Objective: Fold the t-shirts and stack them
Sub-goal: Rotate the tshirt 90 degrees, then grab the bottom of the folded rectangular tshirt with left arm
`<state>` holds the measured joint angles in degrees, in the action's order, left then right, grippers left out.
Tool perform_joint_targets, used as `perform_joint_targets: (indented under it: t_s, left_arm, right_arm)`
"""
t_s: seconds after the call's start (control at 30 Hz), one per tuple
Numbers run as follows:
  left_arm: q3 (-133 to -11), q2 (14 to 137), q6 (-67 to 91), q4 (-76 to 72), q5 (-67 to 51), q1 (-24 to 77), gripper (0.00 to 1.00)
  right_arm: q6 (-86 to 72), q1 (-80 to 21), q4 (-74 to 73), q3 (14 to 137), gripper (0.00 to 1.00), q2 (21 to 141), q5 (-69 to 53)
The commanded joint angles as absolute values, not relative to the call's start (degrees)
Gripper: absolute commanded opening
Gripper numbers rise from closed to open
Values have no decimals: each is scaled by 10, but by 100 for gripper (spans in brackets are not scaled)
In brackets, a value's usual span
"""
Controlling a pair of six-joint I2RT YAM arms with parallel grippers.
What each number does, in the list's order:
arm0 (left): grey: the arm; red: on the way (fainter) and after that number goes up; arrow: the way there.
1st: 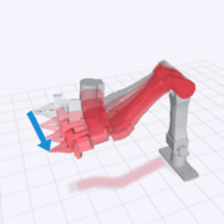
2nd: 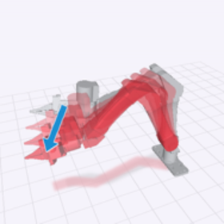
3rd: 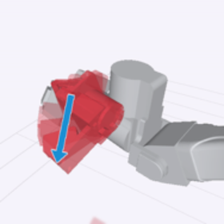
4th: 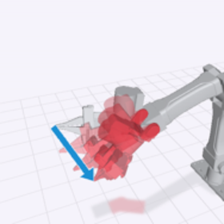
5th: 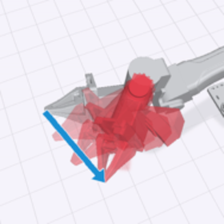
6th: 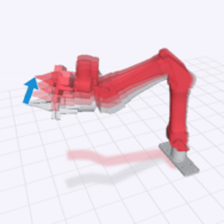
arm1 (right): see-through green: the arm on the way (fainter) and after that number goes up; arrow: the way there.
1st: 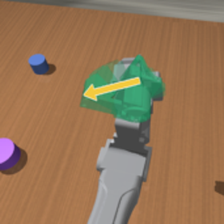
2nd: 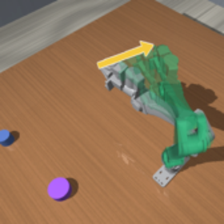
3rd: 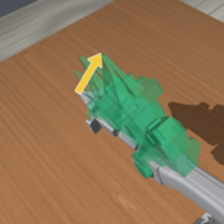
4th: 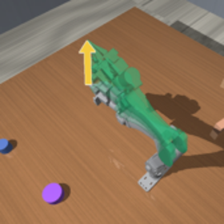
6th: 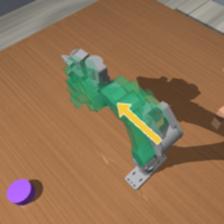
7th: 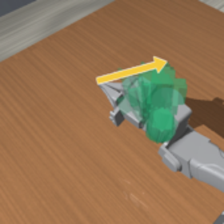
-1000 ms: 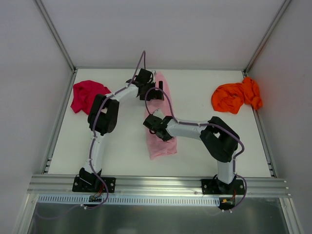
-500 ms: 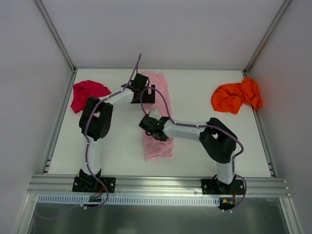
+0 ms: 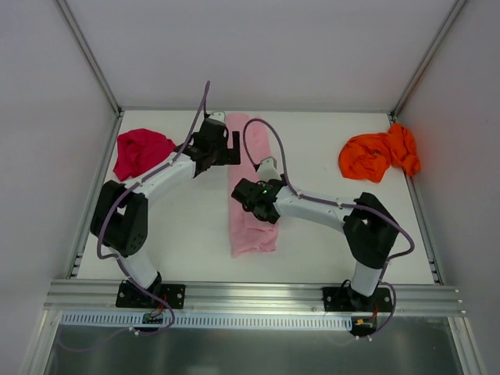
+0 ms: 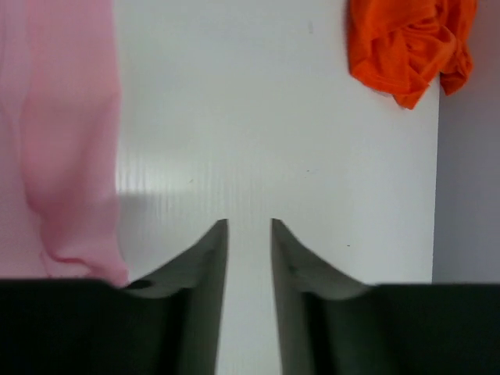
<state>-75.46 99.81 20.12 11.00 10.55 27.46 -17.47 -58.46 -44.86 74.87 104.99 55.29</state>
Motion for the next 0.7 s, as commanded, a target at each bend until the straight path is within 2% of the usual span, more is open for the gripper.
perform_joint_targets:
  t_s: [0.0,0.03,0.13,0.23,0.37,0.53,0.67]
  left_arm:
    - [-710,943,208,69,84,299,99]
    - [-700,937,211,68,79,300,99]
    - [-650,914,222,29,69,300,99]
    - [-629,917,235,6,39,300,99]
    - [-595,932,243,-44,2,301,99]
    - [-591,961,245,-113,-87,311,99]
    - [-600,997,229,-119,-75,353,99]
  right_arm:
    - [-277,-549,-512,744,40,970,670]
    - [-286,-534,-518,742,56,957,671]
    - [-262,-475,-472,724,72,902,653]
    - [-190,-428,-392,694,77,847,599]
    - [-152,-373,-372,697,79,832,553]
    - [-131,-365,-351,696,79,848,526]
    - [-126,-362,-342,693,79,858,519]
